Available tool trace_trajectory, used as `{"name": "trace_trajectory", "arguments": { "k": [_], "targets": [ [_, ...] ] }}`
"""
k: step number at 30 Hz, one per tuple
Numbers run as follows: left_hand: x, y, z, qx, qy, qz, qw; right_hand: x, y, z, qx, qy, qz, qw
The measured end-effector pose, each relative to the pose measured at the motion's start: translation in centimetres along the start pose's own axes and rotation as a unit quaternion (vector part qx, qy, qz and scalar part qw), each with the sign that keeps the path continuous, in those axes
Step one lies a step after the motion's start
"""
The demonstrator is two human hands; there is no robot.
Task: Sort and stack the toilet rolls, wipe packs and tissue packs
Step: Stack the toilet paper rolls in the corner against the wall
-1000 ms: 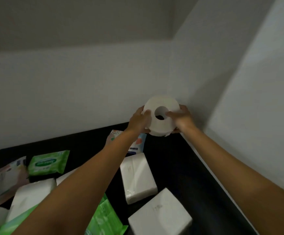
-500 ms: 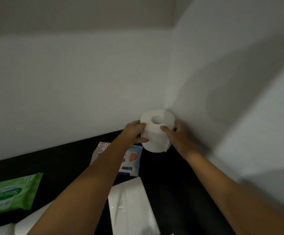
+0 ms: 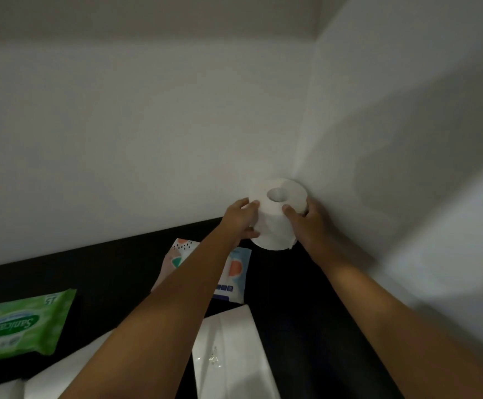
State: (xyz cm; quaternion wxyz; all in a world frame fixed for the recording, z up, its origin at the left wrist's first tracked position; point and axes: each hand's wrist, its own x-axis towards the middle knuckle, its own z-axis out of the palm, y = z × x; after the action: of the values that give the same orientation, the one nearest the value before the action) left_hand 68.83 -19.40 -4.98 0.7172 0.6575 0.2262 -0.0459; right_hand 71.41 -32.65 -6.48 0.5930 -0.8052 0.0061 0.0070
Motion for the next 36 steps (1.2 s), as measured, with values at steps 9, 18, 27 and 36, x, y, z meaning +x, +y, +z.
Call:
{"name": "trace_trajectory", "arguments": {
  "k": [9, 18, 27, 36],
  "targets": [
    [-3.4, 0.1, -1.3, -0.003, 0.011, -0.006, 1.000, -2.4, 0.1, -1.4, 0.059, -0.034, 0.029, 0.997],
    [-9.7, -2.7, -5.8, 0.109, 0.079, 0.057, 0.989, -7.6, 0.4, 0.6, -0.036, -0.100, 0.101, 0.989],
    [-11.1, -6.5, -11.3, 0.429, 0.064, 0.091, 0.897, -8.8, -0.8, 5.4, -0.136, -0.230, 0.085, 0.960],
    [-10.9, -7.4, -15.4, 0.564, 0.056, 0.018, 0.823, -9.6, -2.8, 10.1, -0.219, -0.327, 0.080, 0.916]
  ]
}}
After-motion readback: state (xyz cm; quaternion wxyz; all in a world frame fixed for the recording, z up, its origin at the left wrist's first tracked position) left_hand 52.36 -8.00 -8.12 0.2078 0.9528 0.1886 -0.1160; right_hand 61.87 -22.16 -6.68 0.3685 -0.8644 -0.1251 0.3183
